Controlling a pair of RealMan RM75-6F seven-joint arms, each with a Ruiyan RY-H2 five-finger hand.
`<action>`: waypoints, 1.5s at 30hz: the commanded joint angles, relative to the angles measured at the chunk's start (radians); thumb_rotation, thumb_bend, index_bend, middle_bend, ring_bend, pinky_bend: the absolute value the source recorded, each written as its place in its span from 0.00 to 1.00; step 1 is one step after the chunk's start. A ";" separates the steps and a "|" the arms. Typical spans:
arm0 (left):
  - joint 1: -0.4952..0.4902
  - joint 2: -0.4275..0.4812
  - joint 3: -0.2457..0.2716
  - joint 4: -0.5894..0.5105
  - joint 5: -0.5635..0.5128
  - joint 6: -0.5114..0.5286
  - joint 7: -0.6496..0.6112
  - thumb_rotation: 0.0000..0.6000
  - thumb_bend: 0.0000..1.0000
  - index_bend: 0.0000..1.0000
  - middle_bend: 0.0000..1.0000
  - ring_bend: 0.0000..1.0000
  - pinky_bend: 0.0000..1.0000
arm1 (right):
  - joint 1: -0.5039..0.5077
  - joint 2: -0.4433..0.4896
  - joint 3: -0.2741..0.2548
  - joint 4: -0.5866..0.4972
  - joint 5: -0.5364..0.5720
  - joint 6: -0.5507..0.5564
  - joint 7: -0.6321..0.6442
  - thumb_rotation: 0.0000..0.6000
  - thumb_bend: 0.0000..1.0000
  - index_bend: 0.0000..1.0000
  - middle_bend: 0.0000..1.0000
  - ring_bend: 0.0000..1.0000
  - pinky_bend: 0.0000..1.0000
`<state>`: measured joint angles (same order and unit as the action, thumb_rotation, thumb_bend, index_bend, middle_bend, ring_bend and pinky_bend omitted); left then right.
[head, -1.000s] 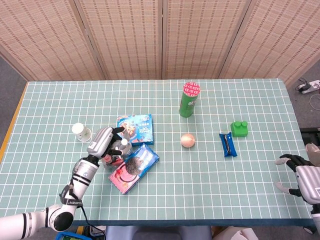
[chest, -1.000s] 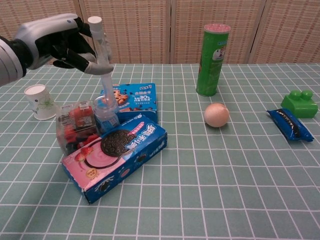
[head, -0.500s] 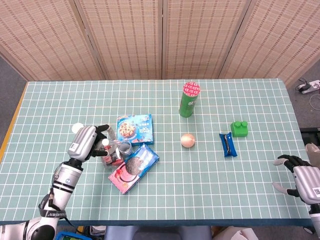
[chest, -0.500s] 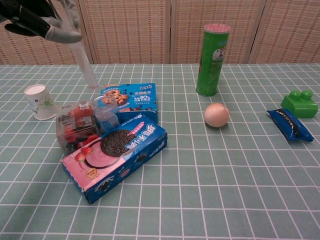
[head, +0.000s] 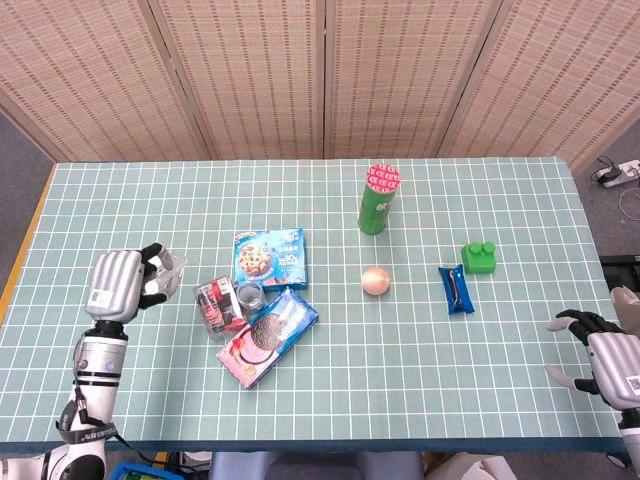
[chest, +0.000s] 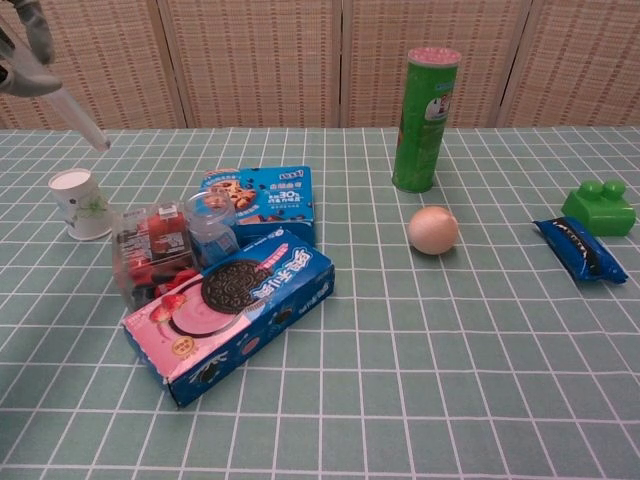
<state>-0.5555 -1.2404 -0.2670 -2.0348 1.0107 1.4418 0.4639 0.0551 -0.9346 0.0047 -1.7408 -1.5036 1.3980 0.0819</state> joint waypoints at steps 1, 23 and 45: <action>0.033 0.085 -0.044 -0.061 -0.088 -0.154 -0.254 1.00 0.47 0.73 1.00 1.00 1.00 | 0.001 -0.001 0.000 0.000 0.002 -0.003 -0.002 1.00 0.13 0.38 0.29 0.23 0.34; 0.042 0.039 -0.047 0.051 -0.090 -0.061 -0.176 1.00 0.47 0.73 1.00 1.00 1.00 | 0.007 -0.003 0.004 0.000 0.019 -0.016 -0.008 1.00 0.13 0.38 0.29 0.23 0.34; 0.043 -0.001 -0.029 0.138 -0.035 -0.033 -0.122 1.00 0.47 0.73 1.00 1.00 1.00 | 0.001 0.002 0.003 0.001 0.010 -0.003 0.005 1.00 0.13 0.38 0.29 0.23 0.34</action>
<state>-0.5070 -1.2138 -0.3036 -1.9228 0.9668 1.3836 0.3159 0.0566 -0.9324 0.0074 -1.7401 -1.4935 1.3949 0.0869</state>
